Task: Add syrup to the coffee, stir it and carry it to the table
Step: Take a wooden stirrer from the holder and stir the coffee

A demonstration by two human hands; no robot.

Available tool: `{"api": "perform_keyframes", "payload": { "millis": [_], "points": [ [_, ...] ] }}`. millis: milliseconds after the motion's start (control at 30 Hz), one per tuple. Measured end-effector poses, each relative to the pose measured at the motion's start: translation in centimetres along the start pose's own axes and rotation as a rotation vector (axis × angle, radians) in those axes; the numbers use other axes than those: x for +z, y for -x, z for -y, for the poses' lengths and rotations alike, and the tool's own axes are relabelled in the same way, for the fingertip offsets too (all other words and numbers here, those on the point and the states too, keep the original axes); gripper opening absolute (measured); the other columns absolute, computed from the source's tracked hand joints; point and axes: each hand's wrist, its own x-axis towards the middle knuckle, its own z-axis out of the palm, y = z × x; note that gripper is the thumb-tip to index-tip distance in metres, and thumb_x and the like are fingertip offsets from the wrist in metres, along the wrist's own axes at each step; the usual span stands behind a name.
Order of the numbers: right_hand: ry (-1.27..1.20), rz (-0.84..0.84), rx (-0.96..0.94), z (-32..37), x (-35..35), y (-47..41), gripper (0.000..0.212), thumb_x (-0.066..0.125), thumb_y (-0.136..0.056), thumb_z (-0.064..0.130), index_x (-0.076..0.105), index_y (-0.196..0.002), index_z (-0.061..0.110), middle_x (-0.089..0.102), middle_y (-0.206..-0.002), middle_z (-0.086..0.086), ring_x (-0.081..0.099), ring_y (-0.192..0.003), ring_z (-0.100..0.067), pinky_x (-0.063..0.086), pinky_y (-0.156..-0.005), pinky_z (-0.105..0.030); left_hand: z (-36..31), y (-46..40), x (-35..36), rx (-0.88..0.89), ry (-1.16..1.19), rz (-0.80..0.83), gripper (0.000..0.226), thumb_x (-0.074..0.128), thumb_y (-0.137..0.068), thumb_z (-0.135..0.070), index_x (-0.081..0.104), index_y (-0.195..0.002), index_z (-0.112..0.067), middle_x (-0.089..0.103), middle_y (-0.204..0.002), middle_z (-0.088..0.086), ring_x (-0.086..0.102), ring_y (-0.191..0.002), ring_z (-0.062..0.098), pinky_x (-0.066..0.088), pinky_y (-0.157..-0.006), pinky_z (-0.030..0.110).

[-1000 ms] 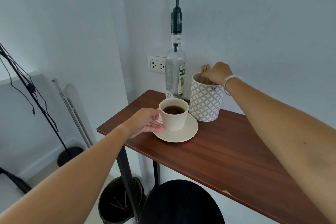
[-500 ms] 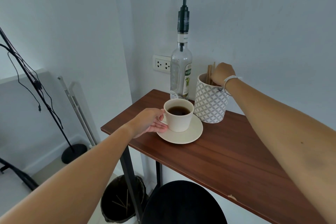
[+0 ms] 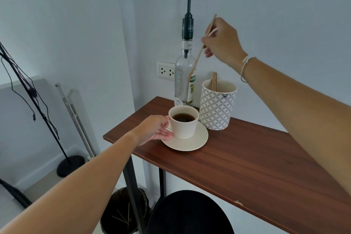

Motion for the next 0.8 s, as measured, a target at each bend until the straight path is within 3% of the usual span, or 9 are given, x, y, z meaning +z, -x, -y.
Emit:
{"api": "perform_keyframes", "payload": {
  "millis": [100, 200, 400, 533, 667, 800],
  "points": [
    [0.036, 0.262, 0.097, -0.1, 1.6, 2.1, 0.016, 0.061, -0.085, 0.0, 0.048, -0.087, 0.011, 0.062, -0.077, -0.01, 0.061, -0.042, -0.004, 0.052, -0.046, -0.015, 0.0, 0.0, 0.0, -0.003, -0.004, 0.003, 0.032, 0.045, -0.098, -0.024, 0.049, -0.071, -0.006, 0.065, -0.113, 0.031, 0.067, -0.104, 0.035, 0.056, -0.084, 0.034],
    [0.031, 0.435, 0.196, -0.8, 3.2, 3.8, 0.02, 0.063, -0.082, -0.003, 0.051, -0.077, 0.012, 0.066, -0.084, -0.017, 0.067, -0.059, -0.015, 0.059, -0.054, -0.019, 0.0, 0.0, 0.0, -0.006, -0.01, 0.001, 0.032, 0.046, -0.098, -0.024, 0.049, -0.072, -0.005, 0.065, -0.114, 0.03, 0.067, -0.104, 0.035, 0.055, -0.089, 0.037],
    [0.193, 0.567, 0.269, -1.6, 4.6, 5.1, 0.013, 0.054, -0.092, 0.01, 0.054, -0.079, 0.009, 0.07, -0.099, -0.021, 0.071, -0.088, -0.027, 0.059, -0.08, -0.03, -0.1, 0.0, 0.0, -0.009, -0.014, 0.005, 0.032, 0.045, -0.098, -0.023, 0.048, -0.072, -0.006, 0.064, -0.115, 0.03, 0.066, -0.105, 0.035, 0.055, -0.087, 0.035],
    [0.352, 0.632, 0.249, -1.3, 4.0, 5.0, 0.018, 0.051, -0.094, 0.014, 0.054, -0.077, 0.01, 0.069, -0.08, -0.011, 0.067, -0.066, -0.018, 0.057, -0.067, -0.025, -0.1, -0.1, 0.0, -0.014, -0.011, 0.001, 0.031, 0.046, -0.097, -0.022, 0.049, -0.072, -0.005, 0.064, -0.116, 0.03, 0.066, -0.106, 0.035, 0.054, -0.09, 0.037],
    [0.267, 0.73, 0.305, -0.4, 3.9, 4.8, 0.015, 0.051, -0.091, 0.004, 0.056, -0.077, 0.004, 0.065, -0.069, -0.012, 0.064, -0.06, -0.021, 0.058, -0.058, -0.024, -0.1, -0.1, -0.1, -0.004, -0.017, 0.009, 0.033, 0.045, -0.098, -0.023, 0.049, -0.071, -0.005, 0.064, -0.115, 0.032, 0.066, -0.106, 0.035, 0.053, -0.094, 0.039],
    [0.186, 0.738, 0.274, 0.0, 5.0, 4.9, 0.014, 0.051, -0.091, 0.006, 0.055, -0.079, 0.008, 0.068, -0.075, -0.012, 0.066, -0.066, -0.021, 0.059, -0.072, -0.031, -0.1, -0.1, 0.0, -0.009, -0.031, -0.005, 0.031, 0.046, -0.098, -0.023, 0.049, -0.072, -0.005, 0.065, -0.115, 0.029, 0.066, -0.105, 0.034, 0.054, -0.092, 0.038]
  ]
}}
